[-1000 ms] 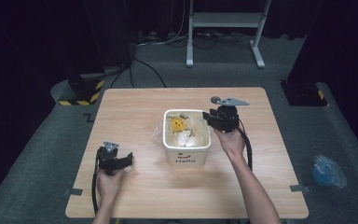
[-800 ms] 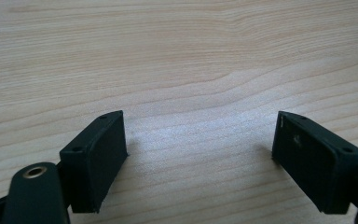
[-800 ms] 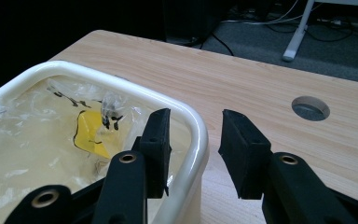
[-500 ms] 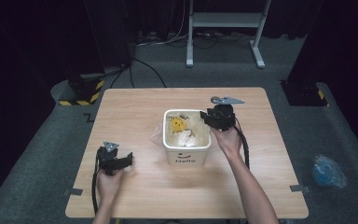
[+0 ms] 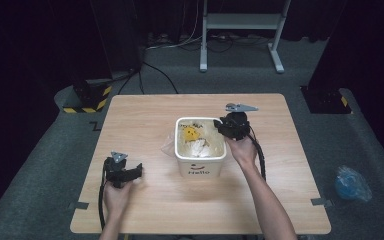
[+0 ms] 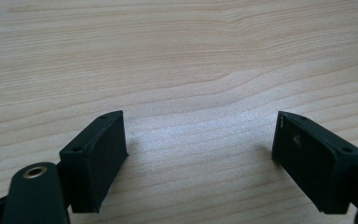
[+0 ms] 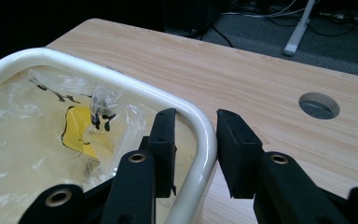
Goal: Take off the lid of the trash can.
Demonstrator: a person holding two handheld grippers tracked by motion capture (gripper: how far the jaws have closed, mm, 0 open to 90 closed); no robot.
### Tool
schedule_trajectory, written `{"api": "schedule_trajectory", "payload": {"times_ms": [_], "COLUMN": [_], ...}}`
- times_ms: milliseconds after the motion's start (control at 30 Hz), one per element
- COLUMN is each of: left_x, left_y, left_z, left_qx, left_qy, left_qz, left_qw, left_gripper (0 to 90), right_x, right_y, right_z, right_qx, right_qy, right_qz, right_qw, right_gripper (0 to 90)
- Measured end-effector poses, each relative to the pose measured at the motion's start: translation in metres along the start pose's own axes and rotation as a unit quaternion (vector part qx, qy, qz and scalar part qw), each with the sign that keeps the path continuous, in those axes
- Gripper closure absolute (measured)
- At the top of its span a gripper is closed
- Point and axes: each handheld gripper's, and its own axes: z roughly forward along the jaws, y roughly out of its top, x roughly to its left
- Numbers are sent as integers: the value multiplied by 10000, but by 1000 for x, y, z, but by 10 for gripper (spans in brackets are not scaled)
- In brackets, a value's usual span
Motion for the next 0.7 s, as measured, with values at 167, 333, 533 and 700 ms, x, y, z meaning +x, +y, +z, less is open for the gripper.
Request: {"api": "schedule_trajectory", "payload": {"times_ms": [167, 333, 533, 700], "left_x": [0, 0, 0, 0], "left_y": [0, 0, 0, 0], "left_z": [0, 0, 0, 0], "left_qx": [2, 1, 1, 0], "left_qy": [0, 0, -1, -1], "left_qz": [-1, 0, 0, -1], "left_qw": [10000, 10000, 10000, 10000], "left_gripper": [179, 179, 179, 179], "right_x": [-1, -1, -1, -1], "right_y": [-1, -2, -2, -1], "right_z": [-1, -1, -2, -3], "right_qx": [-30, -45, -65, -120], "right_qy": [-12, -14, -13, -39], "right_qz": [-20, -37, -54, -67], "right_qw": [10000, 10000, 10000, 9999], "right_gripper": [717, 734, 740, 756]}}
